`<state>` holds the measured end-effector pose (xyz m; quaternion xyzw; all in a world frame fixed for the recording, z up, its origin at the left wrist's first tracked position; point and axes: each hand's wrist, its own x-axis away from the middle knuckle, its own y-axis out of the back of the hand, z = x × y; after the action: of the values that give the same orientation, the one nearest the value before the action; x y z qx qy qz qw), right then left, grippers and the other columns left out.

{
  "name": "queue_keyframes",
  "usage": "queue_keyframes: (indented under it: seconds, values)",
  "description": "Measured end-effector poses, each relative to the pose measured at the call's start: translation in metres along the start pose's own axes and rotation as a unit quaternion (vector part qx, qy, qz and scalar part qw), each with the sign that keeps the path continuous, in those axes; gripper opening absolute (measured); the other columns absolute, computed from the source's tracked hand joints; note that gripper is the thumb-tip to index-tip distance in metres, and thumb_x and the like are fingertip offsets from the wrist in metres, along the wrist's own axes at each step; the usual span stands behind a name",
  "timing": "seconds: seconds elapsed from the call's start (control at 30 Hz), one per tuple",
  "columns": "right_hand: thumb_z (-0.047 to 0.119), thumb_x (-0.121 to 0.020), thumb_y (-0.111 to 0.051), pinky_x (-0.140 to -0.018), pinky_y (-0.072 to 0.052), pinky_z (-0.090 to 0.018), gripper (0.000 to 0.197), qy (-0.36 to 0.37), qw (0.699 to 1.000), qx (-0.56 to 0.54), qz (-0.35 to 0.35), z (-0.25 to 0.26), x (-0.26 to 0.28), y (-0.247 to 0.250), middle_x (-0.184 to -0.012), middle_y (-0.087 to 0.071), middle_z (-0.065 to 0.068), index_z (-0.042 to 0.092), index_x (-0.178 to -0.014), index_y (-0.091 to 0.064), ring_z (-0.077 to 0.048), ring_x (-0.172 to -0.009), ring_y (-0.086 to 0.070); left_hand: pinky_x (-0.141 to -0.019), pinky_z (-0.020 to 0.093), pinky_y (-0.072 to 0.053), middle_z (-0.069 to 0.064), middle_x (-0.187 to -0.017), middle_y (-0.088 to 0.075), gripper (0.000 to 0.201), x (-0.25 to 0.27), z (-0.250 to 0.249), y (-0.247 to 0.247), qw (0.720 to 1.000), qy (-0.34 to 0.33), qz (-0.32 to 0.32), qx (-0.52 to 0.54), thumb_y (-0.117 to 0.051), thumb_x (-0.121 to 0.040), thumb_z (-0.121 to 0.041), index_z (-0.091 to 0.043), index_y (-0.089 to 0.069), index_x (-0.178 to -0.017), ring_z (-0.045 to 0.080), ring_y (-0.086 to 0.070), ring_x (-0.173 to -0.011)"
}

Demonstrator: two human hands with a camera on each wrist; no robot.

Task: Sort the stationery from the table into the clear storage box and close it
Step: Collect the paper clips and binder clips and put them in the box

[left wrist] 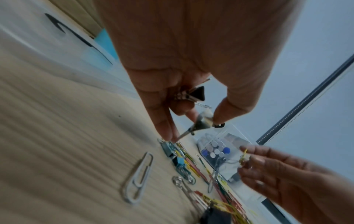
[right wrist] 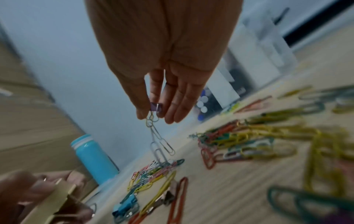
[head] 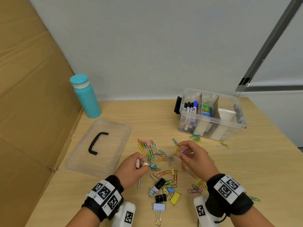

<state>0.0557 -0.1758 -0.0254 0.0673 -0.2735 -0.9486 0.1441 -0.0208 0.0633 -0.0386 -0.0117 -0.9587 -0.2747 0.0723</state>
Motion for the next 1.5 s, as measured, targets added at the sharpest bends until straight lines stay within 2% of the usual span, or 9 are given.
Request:
queue_keyframes:
  seconds: [0.1, 0.23, 0.4, 0.6, 0.77, 0.87, 1.03, 1.27, 1.5]
  values:
    - [0.018, -0.083, -0.070, -0.079, -0.055, -0.027, 0.035, -0.038, 0.998, -0.042, 0.005, -0.004, 0.000, -0.001, -0.087, -0.064, -0.001, 0.033, -0.111, -0.056, -0.011, -0.081, -0.063, -0.058, 0.021, -0.036, -0.001, -0.067, -0.049, 0.006, -0.002, 0.001, 0.002, 1.000, 0.010, -0.001, 0.030, -0.060, -0.087, -0.017, -0.020, -0.055, -0.088, 0.006, -0.041, -0.057]
    - [0.011, -0.083, -0.070, -0.077, -0.054, -0.023, 0.050, -0.013, 0.999, -0.030, 0.004, -0.002, 0.000, -0.002, -0.088, -0.063, 0.004, 0.035, -0.122, -0.049, -0.004, -0.079, -0.063, -0.062, 0.023, -0.038, -0.002, -0.070, -0.050, 0.006, -0.002, -0.001, 0.004, 0.999, 0.010, 0.003, 0.041, -0.059, -0.088, -0.018, -0.021, -0.054, -0.086, 0.009, -0.044, -0.062]
    - [0.009, -0.084, -0.067, -0.073, -0.052, -0.016, 0.040, -0.009, 1.000, 0.000, -0.011, 0.002, 0.000, 0.000, -0.092, -0.062, 0.008, 0.031, -0.114, -0.053, 0.000, -0.079, -0.059, -0.068, 0.026, -0.040, 0.000, -0.072, -0.053, 0.007, -0.002, -0.004, 0.004, 0.996, 0.032, 0.018, 0.079, -0.059, -0.089, -0.016, -0.018, -0.055, -0.083, 0.012, -0.048, -0.067]
    - [0.011, -0.082, -0.071, -0.070, -0.050, -0.015, 0.023, -0.025, 0.999, -0.037, -0.020, 0.000, 0.002, 0.005, -0.087, -0.067, 0.008, 0.027, -0.096, -0.064, -0.005, -0.074, -0.062, -0.094, 0.045, -0.050, 0.023, -0.103, -0.065, 0.014, -0.003, -0.010, 0.006, 0.979, 0.087, 0.022, 0.182, -0.059, -0.087, -0.023, -0.010, -0.054, -0.084, 0.031, -0.064, -0.102]
    - [0.014, -0.085, -0.069, -0.076, -0.054, -0.039, 0.012, -0.071, 0.989, -0.130, 0.022, -0.003, 0.001, 0.004, -0.078, -0.071, -0.010, 0.024, -0.090, -0.070, -0.030, -0.072, -0.065, -0.076, 0.029, -0.060, 0.020, -0.103, -0.054, 0.011, -0.007, -0.022, 0.009, 0.907, 0.145, 0.028, 0.395, -0.047, -0.094, -0.005, -0.007, -0.050, -0.083, 0.026, -0.066, -0.099]
    - [0.008, -0.086, -0.065, -0.078, -0.055, -0.035, 0.013, -0.091, 0.970, -0.223, 0.029, 0.000, 0.001, 0.004, -0.081, -0.070, -0.006, 0.015, -0.094, -0.071, -0.019, -0.074, -0.065, -0.078, 0.036, -0.059, 0.014, -0.113, -0.058, 0.011, -0.008, -0.029, 0.010, 0.878, 0.151, 0.022, 0.453, -0.045, -0.095, -0.005, -0.005, -0.052, -0.085, 0.028, -0.064, -0.098]
    - [0.004, -0.089, -0.058, -0.074, -0.055, -0.024, 0.017, -0.127, 0.929, -0.346, 0.039, 0.007, 0.003, 0.003, -0.100, -0.073, -0.011, 0.005, -0.104, -0.066, -0.017, -0.079, -0.066, -0.076, 0.035, -0.058, 0.014, -0.089, -0.061, 0.008, -0.008, -0.033, 0.008, 0.878, 0.150, 0.038, 0.454, -0.044, -0.096, -0.013, -0.006, -0.049, -0.098, 0.026, -0.066, -0.088]
    - [0.009, -0.082, -0.060, -0.079, -0.057, -0.024, 0.030, -0.141, 0.892, -0.423, 0.072, 0.014, 0.007, -0.002, -0.111, -0.070, -0.015, 0.000, -0.111, -0.063, -0.019, -0.088, -0.069, -0.064, 0.029, -0.047, -0.001, -0.060, -0.038, 0.007, -0.009, -0.042, -0.002, 0.889, 0.153, 0.028, 0.430, -0.042, -0.092, -0.008, -0.010, -0.046, -0.086, 0.015, -0.050, -0.059]
    - [-0.001, -0.087, -0.055, -0.084, -0.056, -0.026, 0.031, -0.134, 0.880, -0.443, 0.101, 0.018, 0.009, -0.001, -0.118, -0.067, -0.014, -0.003, -0.118, -0.058, -0.022, -0.097, -0.067, -0.059, 0.021, -0.037, -0.009, -0.065, -0.051, 0.016, -0.009, -0.051, -0.007, 0.975, 0.026, -0.029, 0.217, -0.059, -0.090, -0.024, -0.014, -0.056, -0.079, 0.000, -0.044, -0.052]
